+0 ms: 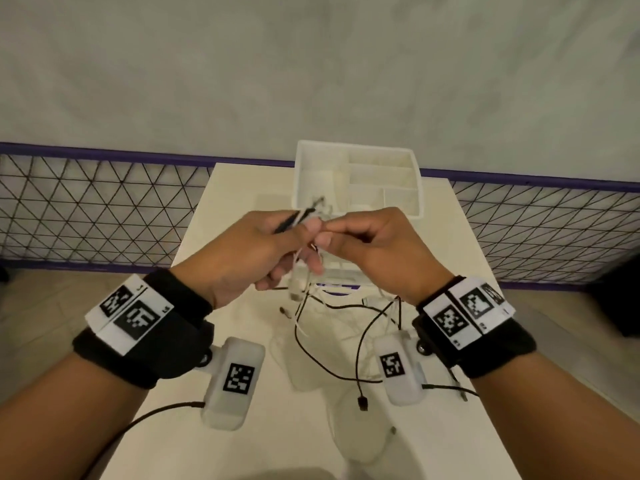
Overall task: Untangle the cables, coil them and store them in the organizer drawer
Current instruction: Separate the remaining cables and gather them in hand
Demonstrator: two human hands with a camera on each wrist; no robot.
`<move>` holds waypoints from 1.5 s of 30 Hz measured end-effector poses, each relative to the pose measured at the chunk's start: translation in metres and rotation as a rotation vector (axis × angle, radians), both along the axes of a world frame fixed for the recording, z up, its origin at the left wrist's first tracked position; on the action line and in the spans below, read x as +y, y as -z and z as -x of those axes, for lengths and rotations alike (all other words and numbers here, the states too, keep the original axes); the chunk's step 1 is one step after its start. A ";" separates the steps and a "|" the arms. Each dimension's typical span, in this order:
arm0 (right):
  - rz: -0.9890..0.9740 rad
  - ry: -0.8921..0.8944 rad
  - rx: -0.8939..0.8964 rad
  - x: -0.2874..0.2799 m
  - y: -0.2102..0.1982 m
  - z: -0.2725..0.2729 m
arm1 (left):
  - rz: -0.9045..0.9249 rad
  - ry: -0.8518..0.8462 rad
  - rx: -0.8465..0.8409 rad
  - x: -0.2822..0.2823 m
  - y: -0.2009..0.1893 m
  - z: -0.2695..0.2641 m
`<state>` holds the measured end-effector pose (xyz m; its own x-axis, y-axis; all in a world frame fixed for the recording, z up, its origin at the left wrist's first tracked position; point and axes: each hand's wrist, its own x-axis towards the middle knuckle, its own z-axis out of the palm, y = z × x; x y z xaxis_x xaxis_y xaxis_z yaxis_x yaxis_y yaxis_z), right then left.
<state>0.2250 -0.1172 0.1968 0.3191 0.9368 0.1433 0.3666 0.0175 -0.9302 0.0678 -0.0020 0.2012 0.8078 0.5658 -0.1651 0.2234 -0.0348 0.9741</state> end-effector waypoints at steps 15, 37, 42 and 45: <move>0.396 0.456 0.063 -0.042 0.120 -0.083 | 0.267 -0.304 -0.451 0.061 -0.043 0.047; 0.097 0.034 -0.131 0.005 0.005 -0.007 | 0.329 -0.019 0.014 -0.008 0.003 -0.004; 0.125 0.208 0.220 -0.019 0.031 -0.058 | 0.505 -0.334 -0.250 0.036 -0.017 0.025; 0.222 0.251 0.197 -0.035 0.067 -0.068 | 0.448 -0.448 -0.348 0.053 -0.026 0.039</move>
<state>0.2926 -0.1519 0.1295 0.5437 0.8273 -0.1412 0.1474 -0.2598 -0.9543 0.0286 0.0515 0.2275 0.5619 0.7933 -0.2345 -0.2030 0.4070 0.8906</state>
